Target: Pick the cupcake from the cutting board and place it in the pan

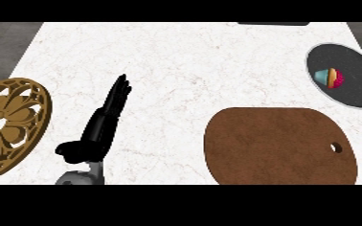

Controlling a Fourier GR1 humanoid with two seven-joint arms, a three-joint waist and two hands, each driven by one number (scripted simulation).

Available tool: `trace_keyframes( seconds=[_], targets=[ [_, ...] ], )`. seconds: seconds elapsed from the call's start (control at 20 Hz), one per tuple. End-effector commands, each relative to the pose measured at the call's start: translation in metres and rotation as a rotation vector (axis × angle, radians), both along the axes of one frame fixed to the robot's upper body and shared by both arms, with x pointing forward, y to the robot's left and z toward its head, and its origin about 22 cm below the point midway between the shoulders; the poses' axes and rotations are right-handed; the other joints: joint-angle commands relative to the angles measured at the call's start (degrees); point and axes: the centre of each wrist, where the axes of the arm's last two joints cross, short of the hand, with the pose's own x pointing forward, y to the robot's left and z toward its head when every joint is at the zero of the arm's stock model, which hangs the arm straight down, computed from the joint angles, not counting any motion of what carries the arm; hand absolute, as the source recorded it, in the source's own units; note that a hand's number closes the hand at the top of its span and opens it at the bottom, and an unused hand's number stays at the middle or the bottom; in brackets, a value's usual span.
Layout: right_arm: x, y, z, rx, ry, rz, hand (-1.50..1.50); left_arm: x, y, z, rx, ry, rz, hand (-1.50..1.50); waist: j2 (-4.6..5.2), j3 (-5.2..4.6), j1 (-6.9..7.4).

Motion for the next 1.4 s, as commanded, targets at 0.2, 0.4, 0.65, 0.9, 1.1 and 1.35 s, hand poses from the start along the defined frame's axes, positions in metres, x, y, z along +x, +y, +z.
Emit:
trace_keyframes(
  seconds=[0.2, 0.4, 0.65, 0.9, 1.1, 1.35],
  targets=[
    [-0.033, -0.013, -0.019, 0.009, -0.08, 0.11, -1.5, 0.001, 0.0, 0.001, -0.013, 0.007, 0.008, 0.0, -0.37, -0.02, -0.73],
    [-0.037, -0.017, -0.016, -0.019, -0.055, 0.123, -1.5, 0.006, 0.003, -0.004, 0.007, -0.005, 0.006, 0.0, -0.36, -0.08, -0.86],
    [-0.04, -0.022, -0.01, -0.049, -0.017, 0.133, -1.5, 0.008, 0.006, 0.006, 0.017, 0.004, 0.019, 0.0, -0.53, -0.06, -0.5],
    [-0.057, -0.024, -0.025, -0.074, -0.006, 0.113, -1.5, -0.001, -0.004, 0.0, 0.008, -0.005, 0.016, 0.0, -0.53, -0.04, -0.74],
    [-0.052, -0.022, -0.023, -0.099, -0.003, 0.096, -1.5, 0.0, -0.005, -0.006, -0.011, 0.015, 0.011, 0.0, -0.51, -0.08, -0.67],
    [-0.06, -0.027, -0.021, -0.156, -0.024, 0.094, -1.5, 0.003, 0.0, -0.01, 0.0, 0.025, 0.016, 0.0, -0.48, -0.06, -0.89]
  ],
)
